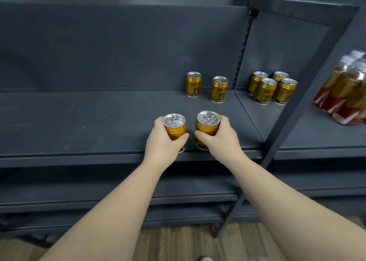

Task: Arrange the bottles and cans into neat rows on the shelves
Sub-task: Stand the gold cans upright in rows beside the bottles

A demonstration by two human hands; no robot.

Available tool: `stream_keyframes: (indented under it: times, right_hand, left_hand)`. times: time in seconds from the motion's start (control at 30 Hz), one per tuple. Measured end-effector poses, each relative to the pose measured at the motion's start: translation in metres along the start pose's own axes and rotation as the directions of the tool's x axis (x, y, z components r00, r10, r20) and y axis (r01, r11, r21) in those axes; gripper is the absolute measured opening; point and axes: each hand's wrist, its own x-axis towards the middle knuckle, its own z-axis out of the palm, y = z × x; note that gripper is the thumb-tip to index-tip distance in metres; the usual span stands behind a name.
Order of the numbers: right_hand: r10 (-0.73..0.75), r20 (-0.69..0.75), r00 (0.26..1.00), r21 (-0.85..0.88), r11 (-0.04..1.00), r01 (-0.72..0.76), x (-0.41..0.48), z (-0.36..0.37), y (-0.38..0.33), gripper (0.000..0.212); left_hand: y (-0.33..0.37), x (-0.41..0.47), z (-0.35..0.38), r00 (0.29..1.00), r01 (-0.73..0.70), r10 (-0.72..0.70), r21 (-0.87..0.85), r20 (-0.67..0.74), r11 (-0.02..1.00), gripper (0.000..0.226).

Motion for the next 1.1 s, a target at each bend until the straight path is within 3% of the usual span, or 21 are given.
stream_keyframes:
  times: [0.5, 0.87, 1.1]
  right_hand:
    - [0.094, -0.163, 0.982, -0.058, 0.993, -0.105, -0.106, -0.139, 0.059, 0.069]
    - [0.11, -0.219, 0.97, -0.038, 0.992, -0.121, -0.118, -0.278, 0.126, 0.066]
    - [0.146, -0.224, 0.964, -0.044, 0.986, -0.16, -0.098, -0.324, 0.156, 0.068]
  left_hand:
    - [0.07, -0.105, 0.091, 0.957, -0.167, 0.169, -0.03, 0.235, 0.985, 0.067]
    - [0.15, -0.157, 0.208, 0.937, -0.195, 0.198, -0.038, 0.287, 0.98, 0.066]
    - [0.177, -0.154, 0.262, 0.946, -0.171, 0.167, -0.01, 0.279, 0.985, 0.07]
